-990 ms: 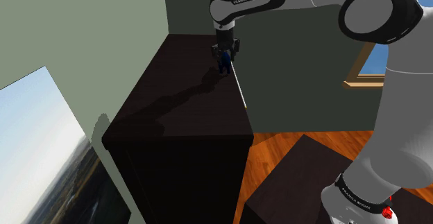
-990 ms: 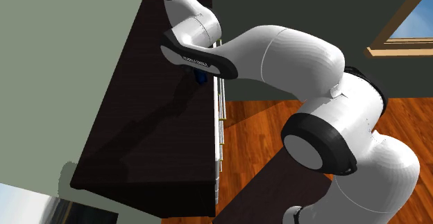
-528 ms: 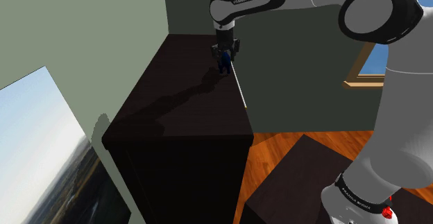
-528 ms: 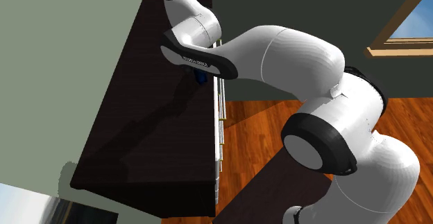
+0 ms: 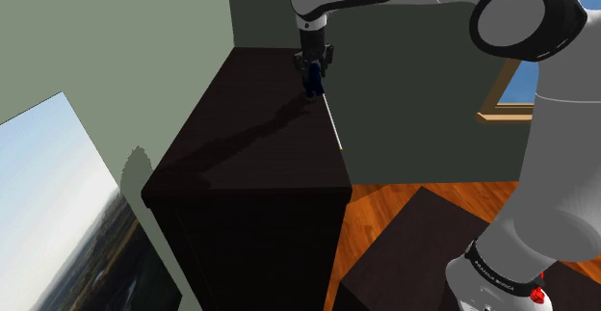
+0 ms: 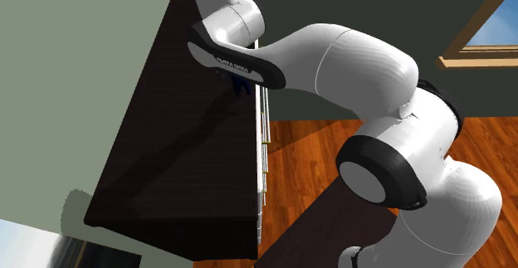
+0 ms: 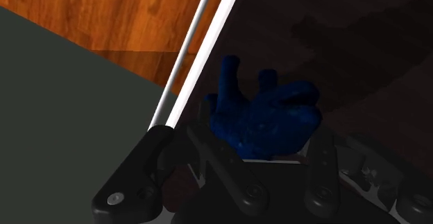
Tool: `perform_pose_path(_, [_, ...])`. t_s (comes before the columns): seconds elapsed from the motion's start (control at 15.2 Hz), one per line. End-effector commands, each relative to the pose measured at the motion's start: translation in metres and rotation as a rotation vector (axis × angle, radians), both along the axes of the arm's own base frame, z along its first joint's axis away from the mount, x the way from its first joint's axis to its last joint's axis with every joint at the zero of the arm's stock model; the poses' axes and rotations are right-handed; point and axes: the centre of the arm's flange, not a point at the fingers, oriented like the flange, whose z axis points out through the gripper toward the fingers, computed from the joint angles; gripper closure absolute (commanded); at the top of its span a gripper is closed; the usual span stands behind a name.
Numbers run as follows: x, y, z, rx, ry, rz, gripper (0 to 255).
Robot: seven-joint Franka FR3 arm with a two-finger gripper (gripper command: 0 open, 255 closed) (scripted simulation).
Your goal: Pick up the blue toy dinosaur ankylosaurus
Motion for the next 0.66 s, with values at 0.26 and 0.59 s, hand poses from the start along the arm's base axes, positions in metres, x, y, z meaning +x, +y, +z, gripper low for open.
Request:
perform_pose_path(0.26, [-0.001,0.0,0.032,0.0,0.0,0.0,255])
perform_pose_path(0.59, [-0.001,0.0,0.049,0.0,0.0,0.0,255])
